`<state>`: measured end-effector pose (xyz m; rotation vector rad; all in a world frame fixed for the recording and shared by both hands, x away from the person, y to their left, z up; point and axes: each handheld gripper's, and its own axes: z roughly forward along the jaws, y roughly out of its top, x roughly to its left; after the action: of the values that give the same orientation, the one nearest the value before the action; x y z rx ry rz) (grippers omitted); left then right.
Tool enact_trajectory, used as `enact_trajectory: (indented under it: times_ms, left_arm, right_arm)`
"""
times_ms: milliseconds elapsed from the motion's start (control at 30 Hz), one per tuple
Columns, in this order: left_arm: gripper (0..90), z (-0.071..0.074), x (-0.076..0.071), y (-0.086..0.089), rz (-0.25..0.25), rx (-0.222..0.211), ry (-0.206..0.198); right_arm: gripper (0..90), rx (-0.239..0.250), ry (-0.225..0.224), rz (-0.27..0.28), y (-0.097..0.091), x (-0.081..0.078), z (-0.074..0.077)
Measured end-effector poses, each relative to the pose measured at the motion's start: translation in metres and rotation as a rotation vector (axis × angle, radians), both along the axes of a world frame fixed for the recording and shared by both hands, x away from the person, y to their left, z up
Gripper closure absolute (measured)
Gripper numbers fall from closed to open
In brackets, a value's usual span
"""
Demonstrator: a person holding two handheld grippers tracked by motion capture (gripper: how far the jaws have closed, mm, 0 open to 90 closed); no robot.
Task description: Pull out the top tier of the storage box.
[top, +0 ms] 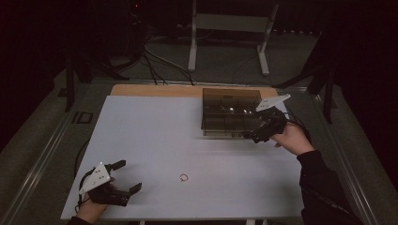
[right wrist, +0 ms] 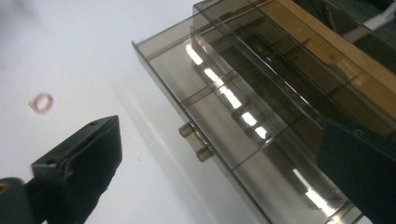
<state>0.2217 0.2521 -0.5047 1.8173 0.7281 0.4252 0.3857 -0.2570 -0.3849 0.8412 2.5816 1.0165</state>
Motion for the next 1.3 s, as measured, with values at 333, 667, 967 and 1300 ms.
enact_trajectory:
  times_ms: [333,667,967,1300]
  left_arm:
    - [0.0,0.000,0.000,0.000,-0.001,-0.002,-0.002]
    - [0.0,0.001,0.000,0.000,-0.003,-0.007,-0.003]
    - [0.0,0.001,0.000,-0.001,-0.004,-0.006,-0.005]
    - [0.0,0.001,0.000,-0.001,-0.005,-0.012,-0.004]
  right_arm:
    - [0.0,0.114,-0.047,-0.137,-0.009,-0.031,-0.009]
    - [0.0,0.165,-0.082,-0.196,-0.011,-0.055,-0.035]
    - [0.0,0.180,-0.082,-0.221,-0.012,-0.075,-0.054]
    - [0.0,0.171,-0.122,-0.297,-0.012,-0.091,-0.078]
